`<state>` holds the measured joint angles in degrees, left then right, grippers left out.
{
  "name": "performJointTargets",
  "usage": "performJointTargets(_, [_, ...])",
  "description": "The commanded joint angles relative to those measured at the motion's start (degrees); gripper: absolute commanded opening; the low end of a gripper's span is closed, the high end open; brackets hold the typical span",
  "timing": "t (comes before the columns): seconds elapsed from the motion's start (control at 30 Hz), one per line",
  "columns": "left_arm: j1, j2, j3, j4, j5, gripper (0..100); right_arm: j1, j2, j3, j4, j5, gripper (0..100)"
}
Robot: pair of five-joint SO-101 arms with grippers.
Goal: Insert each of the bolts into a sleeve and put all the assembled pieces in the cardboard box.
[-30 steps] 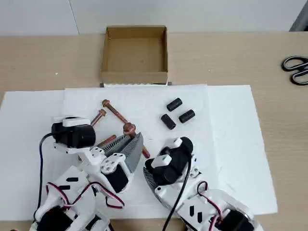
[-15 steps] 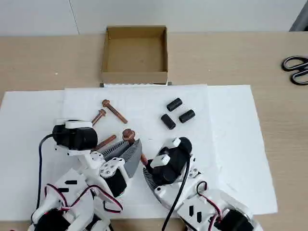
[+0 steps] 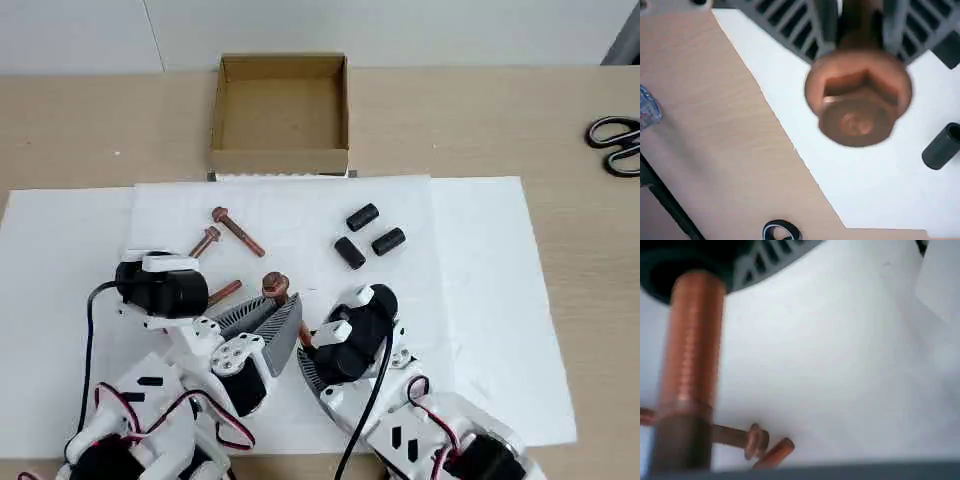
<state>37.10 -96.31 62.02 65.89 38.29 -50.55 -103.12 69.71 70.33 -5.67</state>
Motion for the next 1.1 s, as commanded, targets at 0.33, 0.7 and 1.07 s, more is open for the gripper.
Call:
performJointTargets(0.33, [0.97,0.18,1.80,-2.20,0.00,0,-0.31,-0.22,-0.79,-2.24,-0.35,0.2])
performJointTargets(0.7, [0.88,0.18,3.03,-4.04,-0.09,0,-0.31,-0.22,-0.79,-2.24,-0.44,0.2])
performJointTargets(1.07, [-2.29,0.18,3.12,-7.03,0.00,0,-0.31,-0.22,-0.79,-2.24,-0.44,0.2])
